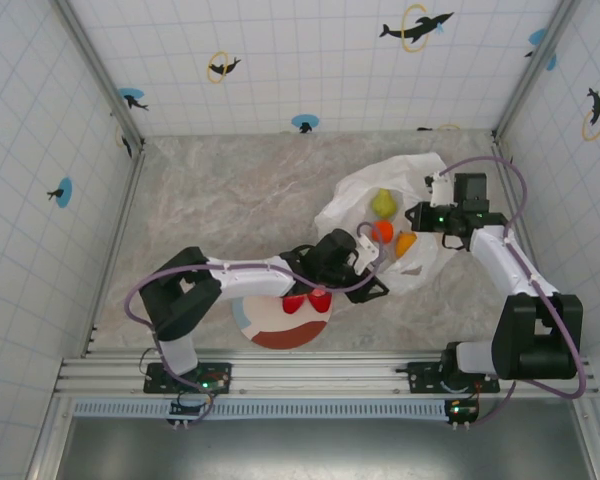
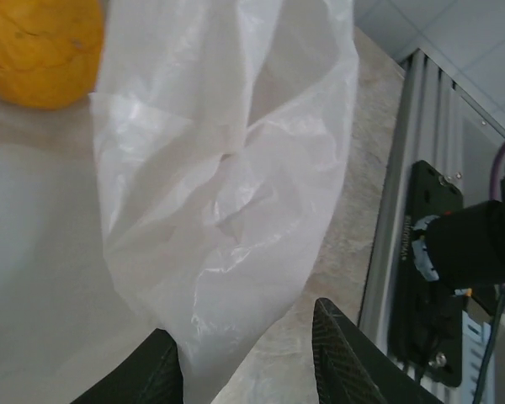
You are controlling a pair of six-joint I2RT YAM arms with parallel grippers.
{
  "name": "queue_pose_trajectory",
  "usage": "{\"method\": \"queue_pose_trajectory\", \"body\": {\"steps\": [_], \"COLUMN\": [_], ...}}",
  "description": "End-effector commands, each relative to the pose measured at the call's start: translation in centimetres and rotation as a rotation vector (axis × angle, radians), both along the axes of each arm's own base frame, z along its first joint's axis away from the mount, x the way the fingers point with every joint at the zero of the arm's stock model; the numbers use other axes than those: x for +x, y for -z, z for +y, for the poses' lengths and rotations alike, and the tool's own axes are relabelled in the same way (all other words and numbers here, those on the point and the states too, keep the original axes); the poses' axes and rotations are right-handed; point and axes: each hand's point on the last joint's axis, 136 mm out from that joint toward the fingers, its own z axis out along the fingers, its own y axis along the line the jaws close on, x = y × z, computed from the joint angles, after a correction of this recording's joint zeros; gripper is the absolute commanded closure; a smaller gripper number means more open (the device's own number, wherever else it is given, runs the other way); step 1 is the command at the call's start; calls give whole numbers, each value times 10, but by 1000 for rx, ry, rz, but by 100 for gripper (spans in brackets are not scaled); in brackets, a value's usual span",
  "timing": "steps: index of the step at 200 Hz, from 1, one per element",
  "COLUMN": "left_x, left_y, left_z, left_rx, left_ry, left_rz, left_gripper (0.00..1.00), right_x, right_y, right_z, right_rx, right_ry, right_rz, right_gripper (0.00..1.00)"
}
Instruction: Place the fruits into the plastic bag
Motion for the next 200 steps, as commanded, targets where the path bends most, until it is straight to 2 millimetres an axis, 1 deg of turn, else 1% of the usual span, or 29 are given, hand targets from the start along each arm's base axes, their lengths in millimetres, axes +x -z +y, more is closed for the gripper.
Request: {"method": "queue_pose_trajectory", "body": {"steps": [1,29,43,58,67,73,75,78,100,123,151,170,178,188,195,200], "left_x": [0,10,15,23,27,31,30,31,45,63,85,92,92,91,90,89], "left_y": [-15,-22,-28,-41,-49,-61,-55,-55,-65,-62,-45,-32,-28,-24,-22,-22], "left_z": [-5,13,25,40,49,54,59,64,98,144,210,252,264,272,274,271], "left_rx": [-37,11,23,15,10,-6,8,14,36,120,248,367,413,453,465,460], "left_ry": [16,-19,-44,-87,-112,-131,-137,-147,-255,-405,-648,-776,-804,-817,-813,-799], "left_rz": [-13,-127,-151,-173,-183,-194,-186,-187,-194,-193,-116,-87,-86,-83,-80,-77], "left_gripper": [58,50,41,30,27,25,25,24,20,19,17,15,14,11,10,9], "right_x": [1,-3,-4,-5,-6,-5,-5,-5,-5,-4,-5,-5,-5,-5,-5,-4], "right_y": [-6,-8,-10,-11,-11,-12,-12,-11,-9,-9,-7,-8,-8,-8,-8,-8], "right_z": [4,10,16,22,25,27,27,28,31,30,29,29,30,29,29,29], "right_rx": [-3,16,49,77,90,97,98,100,96,83,69,60,59,59,60,62], "right_ry": [-3,-6,2,12,20,25,26,27,25,26,16,5,2,-1,-3,-3], "right_rz": [-11,-14,-17,-12,-6,-6,-5,-5,-6,-11,-16,-22,-23,-24,-25,-27], "right_gripper": [100,100,100,100,100,100,100,100,100,100,100,100,100,100,100,100]}}
